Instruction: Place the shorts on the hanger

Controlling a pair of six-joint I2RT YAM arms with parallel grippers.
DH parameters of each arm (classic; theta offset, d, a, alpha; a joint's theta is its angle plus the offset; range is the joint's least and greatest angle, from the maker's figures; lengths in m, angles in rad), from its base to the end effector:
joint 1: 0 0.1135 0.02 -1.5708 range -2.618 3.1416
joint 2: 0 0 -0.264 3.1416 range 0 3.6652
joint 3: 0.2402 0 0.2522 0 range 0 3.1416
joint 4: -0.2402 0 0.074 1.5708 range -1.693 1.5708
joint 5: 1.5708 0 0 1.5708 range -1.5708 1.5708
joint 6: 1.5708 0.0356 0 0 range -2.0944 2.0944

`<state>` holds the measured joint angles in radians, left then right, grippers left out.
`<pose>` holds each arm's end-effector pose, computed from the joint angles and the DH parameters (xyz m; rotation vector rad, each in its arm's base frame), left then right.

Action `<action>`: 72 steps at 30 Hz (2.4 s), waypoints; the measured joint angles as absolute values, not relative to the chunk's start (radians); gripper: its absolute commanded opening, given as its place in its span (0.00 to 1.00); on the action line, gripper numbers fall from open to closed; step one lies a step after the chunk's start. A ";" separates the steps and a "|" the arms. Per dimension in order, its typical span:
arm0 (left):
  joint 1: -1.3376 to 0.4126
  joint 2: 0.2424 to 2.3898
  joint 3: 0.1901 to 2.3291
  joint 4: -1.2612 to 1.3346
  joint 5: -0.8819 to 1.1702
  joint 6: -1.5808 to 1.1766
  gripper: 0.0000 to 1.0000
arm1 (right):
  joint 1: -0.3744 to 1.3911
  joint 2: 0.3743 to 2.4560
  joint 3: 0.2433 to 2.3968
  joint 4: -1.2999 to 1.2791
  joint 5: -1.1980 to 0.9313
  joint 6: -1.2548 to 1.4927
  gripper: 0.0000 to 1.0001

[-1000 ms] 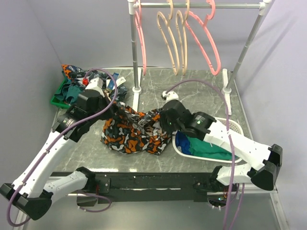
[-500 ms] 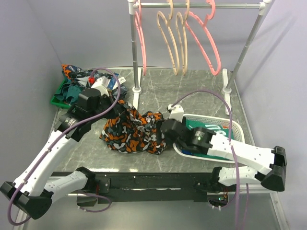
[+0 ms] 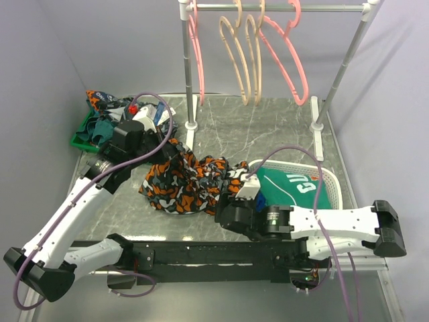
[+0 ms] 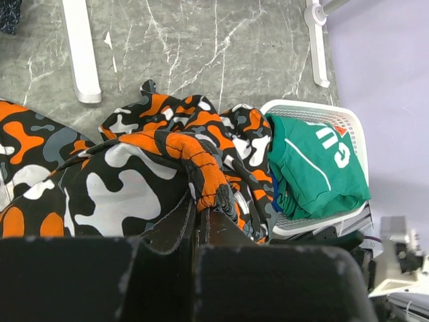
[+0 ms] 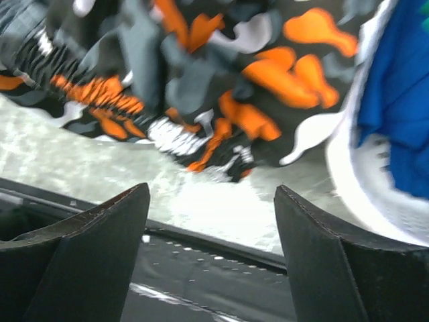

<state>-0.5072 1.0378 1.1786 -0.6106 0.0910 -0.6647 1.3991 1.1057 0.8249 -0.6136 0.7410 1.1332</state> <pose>0.1886 -0.1085 0.3851 -0.1087 2.1380 -0.8075 0.0606 0.2091 0.2610 0.0063 2.2259 0.4830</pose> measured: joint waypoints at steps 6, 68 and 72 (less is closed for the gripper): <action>-0.507 1.045 1.195 -0.614 0.093 -0.660 0.01 | 1.429 1.201 0.825 -0.589 0.772 1.224 0.79; -0.507 0.846 0.788 -0.582 -0.055 -0.742 0.67 | 0.996 1.095 0.894 -0.609 0.449 0.653 0.01; -0.507 0.859 0.795 -0.560 -0.062 -0.732 0.67 | 0.992 1.093 0.889 -0.578 0.435 0.664 0.17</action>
<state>-0.5072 0.8589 0.7952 -0.5602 -0.0616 -0.7322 0.9920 1.0927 0.8894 -0.5781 0.4355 0.6643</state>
